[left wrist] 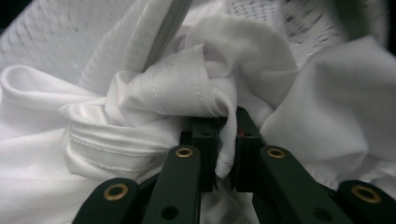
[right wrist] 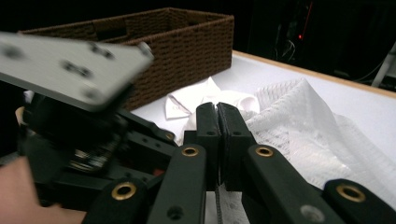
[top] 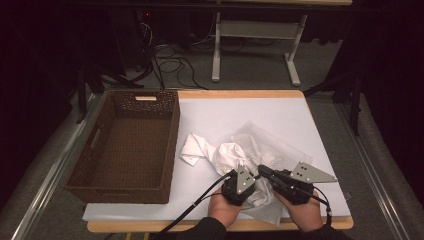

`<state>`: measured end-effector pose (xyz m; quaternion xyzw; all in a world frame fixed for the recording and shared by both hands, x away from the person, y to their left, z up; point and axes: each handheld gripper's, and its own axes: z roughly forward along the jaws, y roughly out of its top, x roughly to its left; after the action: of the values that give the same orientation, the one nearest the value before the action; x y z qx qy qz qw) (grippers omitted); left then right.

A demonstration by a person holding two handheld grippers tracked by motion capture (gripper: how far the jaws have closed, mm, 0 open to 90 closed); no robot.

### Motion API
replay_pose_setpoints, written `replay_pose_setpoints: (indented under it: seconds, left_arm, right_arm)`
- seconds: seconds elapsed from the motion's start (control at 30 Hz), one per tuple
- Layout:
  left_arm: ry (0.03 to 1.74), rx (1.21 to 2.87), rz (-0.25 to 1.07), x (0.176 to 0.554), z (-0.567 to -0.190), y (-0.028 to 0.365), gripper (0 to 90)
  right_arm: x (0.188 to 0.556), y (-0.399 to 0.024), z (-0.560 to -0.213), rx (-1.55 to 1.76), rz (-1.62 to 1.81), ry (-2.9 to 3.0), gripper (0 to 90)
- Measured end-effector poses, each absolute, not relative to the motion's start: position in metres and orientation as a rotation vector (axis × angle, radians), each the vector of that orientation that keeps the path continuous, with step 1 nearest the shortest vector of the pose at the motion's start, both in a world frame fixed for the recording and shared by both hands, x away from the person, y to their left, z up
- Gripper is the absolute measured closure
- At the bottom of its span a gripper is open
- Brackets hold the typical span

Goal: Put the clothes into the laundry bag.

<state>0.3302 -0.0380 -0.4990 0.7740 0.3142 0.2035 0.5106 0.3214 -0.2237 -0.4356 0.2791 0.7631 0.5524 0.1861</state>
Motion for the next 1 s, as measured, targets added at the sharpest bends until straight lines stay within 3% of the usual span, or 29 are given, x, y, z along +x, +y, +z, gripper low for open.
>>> replay_pose_setpoints:
  seconds: [0.17,0.27,0.5,0.57,0.73,1.0]
  left_arm:
    - [0.785,1.845,0.476,0.332,-0.501,-0.041,82.0]
    - [0.769,1.823,0.448,0.329,-0.497,-0.038,76.9]
    - [0.738,1.775,0.401,0.312,-0.485,-0.016,41.6]
    - [0.736,1.769,0.401,0.308,-0.484,-0.011,35.8]
    - [0.744,1.756,0.433,0.297,-0.479,0.011,30.0]
    - [0.892,1.75,0.52,0.316,-0.493,0.052,33.3]
  right_arm:
    - [0.317,-0.228,-0.428,0.78,1.588,2.126,89.8]
    - [0.32,-0.229,-0.432,0.785,1.574,2.126,89.8]
    - [0.324,-0.234,-0.438,0.812,1.55,2.119,89.7]
    - [0.324,-0.235,-0.438,0.819,1.542,2.119,89.7]
    - [0.325,-0.236,-0.439,0.827,1.532,2.115,89.7]
    - [0.325,-0.236,-0.439,0.825,1.524,2.114,89.7]
